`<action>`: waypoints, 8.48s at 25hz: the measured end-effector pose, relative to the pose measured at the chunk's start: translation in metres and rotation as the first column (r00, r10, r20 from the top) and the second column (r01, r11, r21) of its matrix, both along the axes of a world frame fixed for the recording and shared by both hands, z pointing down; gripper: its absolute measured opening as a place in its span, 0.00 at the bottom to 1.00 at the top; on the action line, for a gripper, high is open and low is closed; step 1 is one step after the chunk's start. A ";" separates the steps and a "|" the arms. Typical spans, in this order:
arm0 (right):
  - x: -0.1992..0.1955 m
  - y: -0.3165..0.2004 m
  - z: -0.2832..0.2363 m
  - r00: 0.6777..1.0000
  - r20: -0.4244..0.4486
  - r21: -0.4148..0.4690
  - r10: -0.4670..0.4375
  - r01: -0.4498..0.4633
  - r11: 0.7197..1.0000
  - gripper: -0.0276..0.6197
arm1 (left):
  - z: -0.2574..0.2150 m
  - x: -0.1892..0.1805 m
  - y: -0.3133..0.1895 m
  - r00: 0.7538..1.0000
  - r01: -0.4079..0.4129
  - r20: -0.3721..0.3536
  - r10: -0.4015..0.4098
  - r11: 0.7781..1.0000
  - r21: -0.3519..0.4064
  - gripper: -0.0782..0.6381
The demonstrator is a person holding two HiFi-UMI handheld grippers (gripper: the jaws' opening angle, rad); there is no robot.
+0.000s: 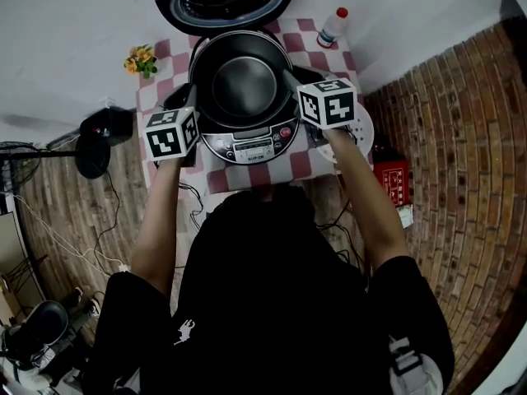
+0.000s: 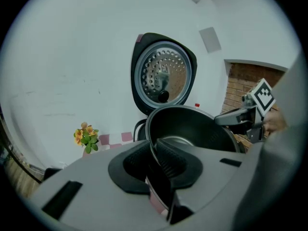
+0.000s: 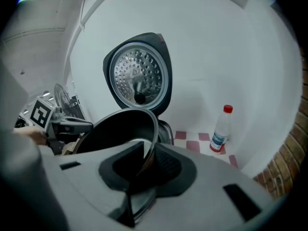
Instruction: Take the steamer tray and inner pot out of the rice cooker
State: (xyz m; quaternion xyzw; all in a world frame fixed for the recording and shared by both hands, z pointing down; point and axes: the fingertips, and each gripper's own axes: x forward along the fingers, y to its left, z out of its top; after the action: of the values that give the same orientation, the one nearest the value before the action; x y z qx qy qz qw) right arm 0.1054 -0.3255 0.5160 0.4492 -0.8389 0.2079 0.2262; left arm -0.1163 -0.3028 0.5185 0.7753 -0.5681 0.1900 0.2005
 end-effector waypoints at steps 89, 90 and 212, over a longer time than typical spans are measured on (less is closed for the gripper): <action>-0.198 0.082 -0.111 0.870 0.447 0.097 -0.207 0.183 0.978 0.07 | -0.100 -0.187 0.165 0.902 0.383 -0.300 -0.312 0.898 0.216 0.14; -0.202 0.085 -0.106 0.870 0.448 0.087 -0.204 0.184 0.979 0.07 | -0.096 -0.191 0.168 0.901 0.383 -0.299 -0.314 0.900 0.209 0.14; 0.013 0.333 -0.091 0.957 0.257 0.280 -0.136 0.061 0.958 0.05 | -0.109 0.016 0.354 0.996 -0.024 -0.067 0.050 0.940 0.340 0.11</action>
State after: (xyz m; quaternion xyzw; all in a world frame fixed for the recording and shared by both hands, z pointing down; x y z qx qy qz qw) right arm 0.1189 0.0080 0.4249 0.4001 -0.9040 0.1403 0.0552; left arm -0.1003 0.0509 0.4091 0.8153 -0.5697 0.0639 0.0817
